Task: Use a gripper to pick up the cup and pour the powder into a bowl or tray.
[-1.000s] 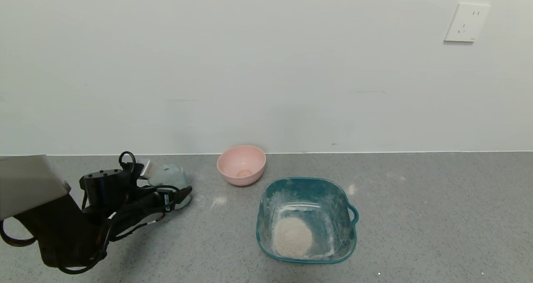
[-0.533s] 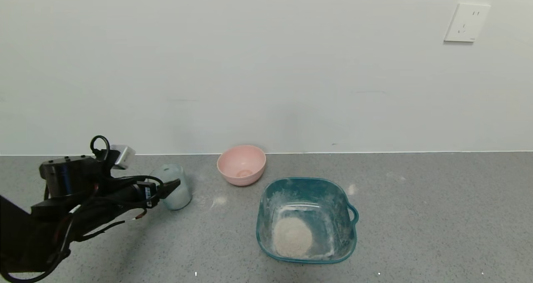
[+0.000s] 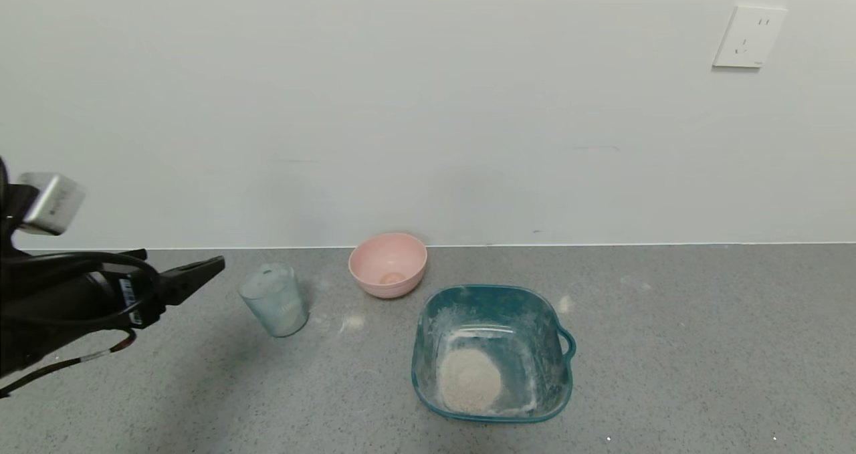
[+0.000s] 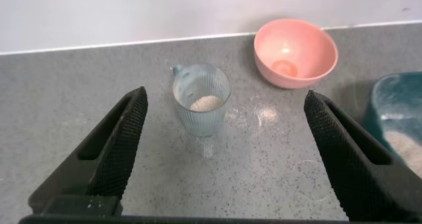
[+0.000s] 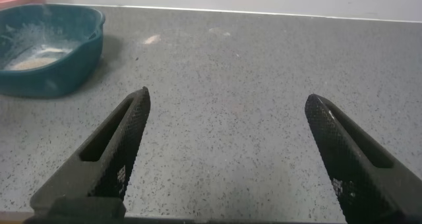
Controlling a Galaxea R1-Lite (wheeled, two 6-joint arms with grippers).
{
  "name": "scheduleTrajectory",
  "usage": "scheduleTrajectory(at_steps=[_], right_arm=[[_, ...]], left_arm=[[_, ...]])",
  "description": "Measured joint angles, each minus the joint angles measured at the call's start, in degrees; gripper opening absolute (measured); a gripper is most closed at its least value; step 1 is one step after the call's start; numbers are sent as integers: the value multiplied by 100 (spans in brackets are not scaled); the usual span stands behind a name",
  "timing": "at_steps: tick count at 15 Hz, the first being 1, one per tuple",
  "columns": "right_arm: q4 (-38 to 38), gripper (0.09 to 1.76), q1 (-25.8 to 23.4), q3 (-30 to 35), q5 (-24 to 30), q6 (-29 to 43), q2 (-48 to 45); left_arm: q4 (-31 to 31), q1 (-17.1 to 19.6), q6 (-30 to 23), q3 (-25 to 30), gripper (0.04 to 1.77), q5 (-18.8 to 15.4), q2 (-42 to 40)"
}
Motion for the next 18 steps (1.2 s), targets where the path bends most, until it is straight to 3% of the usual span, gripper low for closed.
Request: scheduleTrajectory(at_steps=[10,18], right_arm=[[0,171,0,0,-2,2,0],[0,171,0,0,0,0,0]], left_arm=[[3345,77,-48,-263,171,201,-4052],[4078,-417,-288,-429,171,193,-5198]])
